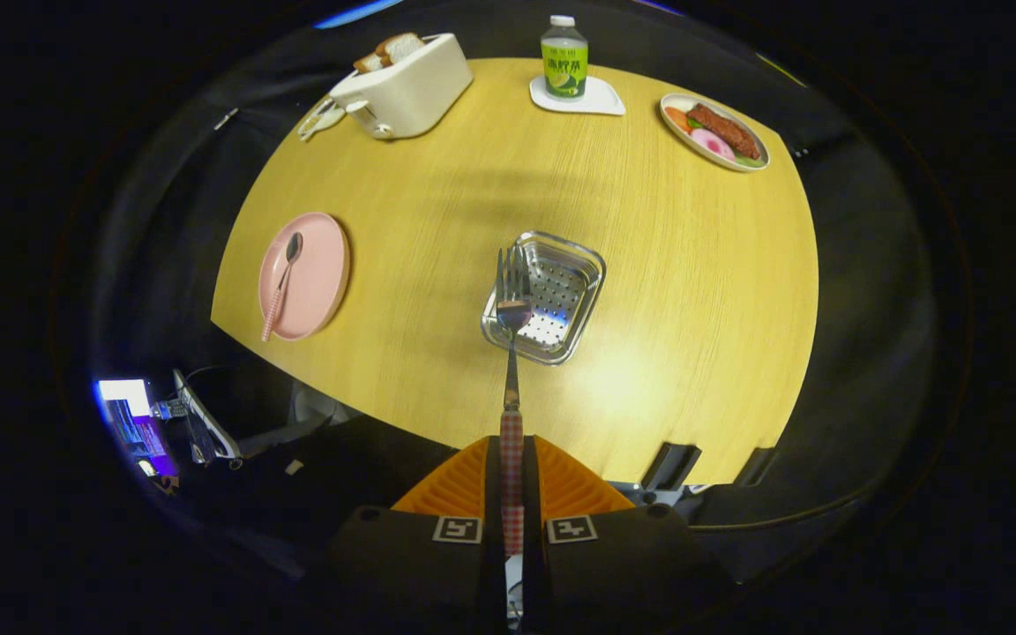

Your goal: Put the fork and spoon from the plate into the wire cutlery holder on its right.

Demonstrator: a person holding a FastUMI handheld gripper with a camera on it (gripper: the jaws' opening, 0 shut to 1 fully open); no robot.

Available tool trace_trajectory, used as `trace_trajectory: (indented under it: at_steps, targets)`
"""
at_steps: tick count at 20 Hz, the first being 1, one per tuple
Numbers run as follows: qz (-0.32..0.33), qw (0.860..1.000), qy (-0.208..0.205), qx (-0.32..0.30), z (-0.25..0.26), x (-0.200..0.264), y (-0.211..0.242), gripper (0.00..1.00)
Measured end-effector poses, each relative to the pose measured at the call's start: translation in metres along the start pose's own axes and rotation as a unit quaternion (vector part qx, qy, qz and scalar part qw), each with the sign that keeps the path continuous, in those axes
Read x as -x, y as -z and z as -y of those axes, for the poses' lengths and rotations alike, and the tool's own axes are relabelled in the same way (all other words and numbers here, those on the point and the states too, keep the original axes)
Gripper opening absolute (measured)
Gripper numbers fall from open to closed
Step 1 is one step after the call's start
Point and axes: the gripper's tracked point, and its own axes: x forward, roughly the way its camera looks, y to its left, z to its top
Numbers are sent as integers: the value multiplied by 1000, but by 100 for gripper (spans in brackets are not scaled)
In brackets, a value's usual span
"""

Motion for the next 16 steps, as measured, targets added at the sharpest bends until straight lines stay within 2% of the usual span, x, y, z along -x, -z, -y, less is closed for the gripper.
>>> trace_trajectory:
  at_steps: [8, 16]
  targets:
    - [-120, 993, 14, 12, 18, -29, -25, 13]
    - [-153, 988, 20, -5, 16, -52, -48, 14]
